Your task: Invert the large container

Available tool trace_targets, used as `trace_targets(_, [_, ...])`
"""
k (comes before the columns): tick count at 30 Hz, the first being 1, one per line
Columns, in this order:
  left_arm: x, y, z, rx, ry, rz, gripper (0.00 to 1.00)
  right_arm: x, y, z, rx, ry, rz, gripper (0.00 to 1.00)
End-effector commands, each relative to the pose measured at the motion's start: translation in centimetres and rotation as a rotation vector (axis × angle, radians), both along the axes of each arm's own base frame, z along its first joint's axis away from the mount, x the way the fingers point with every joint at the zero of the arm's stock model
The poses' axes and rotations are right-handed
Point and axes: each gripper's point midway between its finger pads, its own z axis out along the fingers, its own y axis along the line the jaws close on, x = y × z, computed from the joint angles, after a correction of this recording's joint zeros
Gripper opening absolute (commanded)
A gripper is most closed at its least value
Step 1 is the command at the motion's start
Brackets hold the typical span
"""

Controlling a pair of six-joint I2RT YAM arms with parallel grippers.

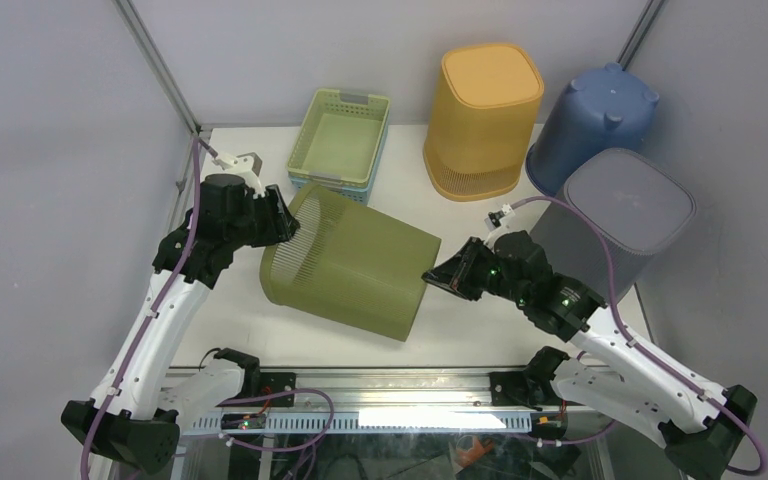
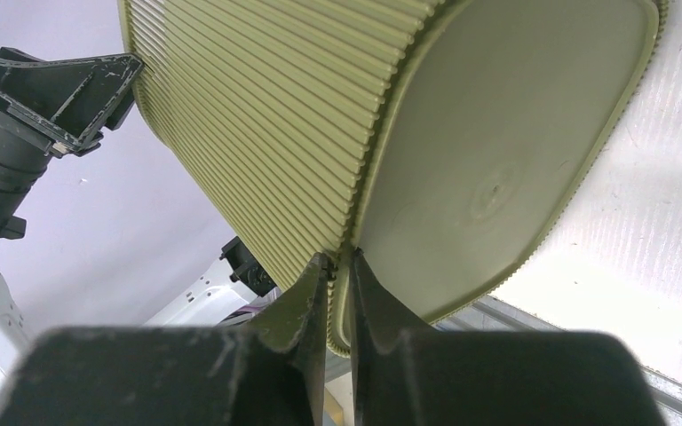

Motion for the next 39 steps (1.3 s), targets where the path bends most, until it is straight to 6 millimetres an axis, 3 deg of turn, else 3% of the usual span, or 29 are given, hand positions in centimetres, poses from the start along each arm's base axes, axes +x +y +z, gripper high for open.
trace_targets(1, [-0.6, -1.7, -0.9, -0.047, 0.034, -0.089, 0.48, 0.7, 1.4, 8.1, 0.169, -0.169, 0.026, 0.08])
trace_targets(18, [-0.7, -4.5, 0.2, -0.188, 0.000, -0.179, 0.48, 0.8, 1.8, 17.9, 0.244, -0.371, 0.062, 0.07])
trace_targets(24, [-0.7, -5.0, 0.1, -0.227, -0.010, -0.185, 0.48, 1.6, 3.7, 18.8, 0.255, -0.396, 0.110, 0.08])
trace_targets(31, [-0.7, -4.6, -0.9, -0.212, -0.005, -0.165, 0.49, 3.2, 5.9, 17.4, 0.225, -0.385, 0.134, 0.10])
trace_targets(34, [-0.4, -4.3, -0.9, -0.197, -0.014, -0.155, 0.52, 4.1, 6.9, 16.6, 0.219, -0.376, 0.137, 0.12])
trace_targets(39, [0.0, -3.6, -0.2, -0.166, -0.039, -0.126, 0.61, 5.4, 9.1, 17.3, 0.242, -0.395, 0.160, 0.20])
